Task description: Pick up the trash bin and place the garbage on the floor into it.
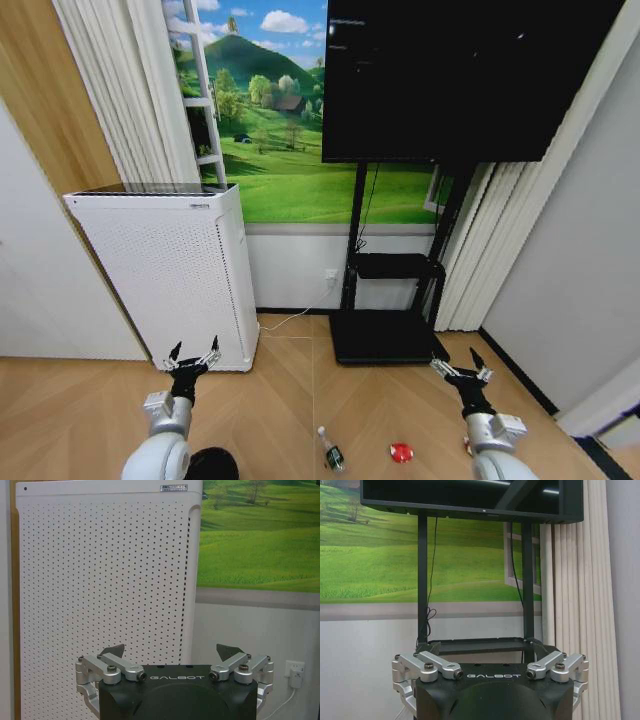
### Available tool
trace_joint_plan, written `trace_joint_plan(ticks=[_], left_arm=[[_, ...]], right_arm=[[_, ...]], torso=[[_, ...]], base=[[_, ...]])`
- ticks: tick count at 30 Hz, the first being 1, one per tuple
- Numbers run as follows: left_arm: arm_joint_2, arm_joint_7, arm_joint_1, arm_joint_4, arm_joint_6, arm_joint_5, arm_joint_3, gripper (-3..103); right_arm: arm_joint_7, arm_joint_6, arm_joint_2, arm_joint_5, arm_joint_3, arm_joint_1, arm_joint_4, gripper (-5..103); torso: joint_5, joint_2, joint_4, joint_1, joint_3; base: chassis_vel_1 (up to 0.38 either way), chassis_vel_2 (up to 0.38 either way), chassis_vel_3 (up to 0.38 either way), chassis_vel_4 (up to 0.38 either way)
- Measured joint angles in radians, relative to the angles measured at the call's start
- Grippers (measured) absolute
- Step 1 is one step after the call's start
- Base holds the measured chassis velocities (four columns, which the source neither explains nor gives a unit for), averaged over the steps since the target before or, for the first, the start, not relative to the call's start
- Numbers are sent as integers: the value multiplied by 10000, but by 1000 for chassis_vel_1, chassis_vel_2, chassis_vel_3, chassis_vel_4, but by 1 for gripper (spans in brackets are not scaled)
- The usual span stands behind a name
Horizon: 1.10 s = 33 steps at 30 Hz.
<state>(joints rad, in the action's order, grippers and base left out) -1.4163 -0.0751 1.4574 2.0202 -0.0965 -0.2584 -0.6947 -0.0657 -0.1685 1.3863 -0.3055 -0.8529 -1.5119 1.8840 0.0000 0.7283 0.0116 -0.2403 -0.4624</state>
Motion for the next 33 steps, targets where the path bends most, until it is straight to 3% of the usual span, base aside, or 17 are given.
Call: trace_joint_plan(ticks=[8, 33], left_arm=[[-18, 15, -21, -64, 49, -63, 42, 100], [-52, 147, 76, -54, 124, -58, 33, 100]], right_arm=[[-40, -14, 4, 21, 0, -30, -10, 100], [-108, -83, 37, 52, 86, 75, -140, 100]], torso=[[-1, -24, 1, 8, 15], [0, -1220, 0, 498, 722]], base=[[0, 0, 0, 0], [0, 0, 0, 0]])
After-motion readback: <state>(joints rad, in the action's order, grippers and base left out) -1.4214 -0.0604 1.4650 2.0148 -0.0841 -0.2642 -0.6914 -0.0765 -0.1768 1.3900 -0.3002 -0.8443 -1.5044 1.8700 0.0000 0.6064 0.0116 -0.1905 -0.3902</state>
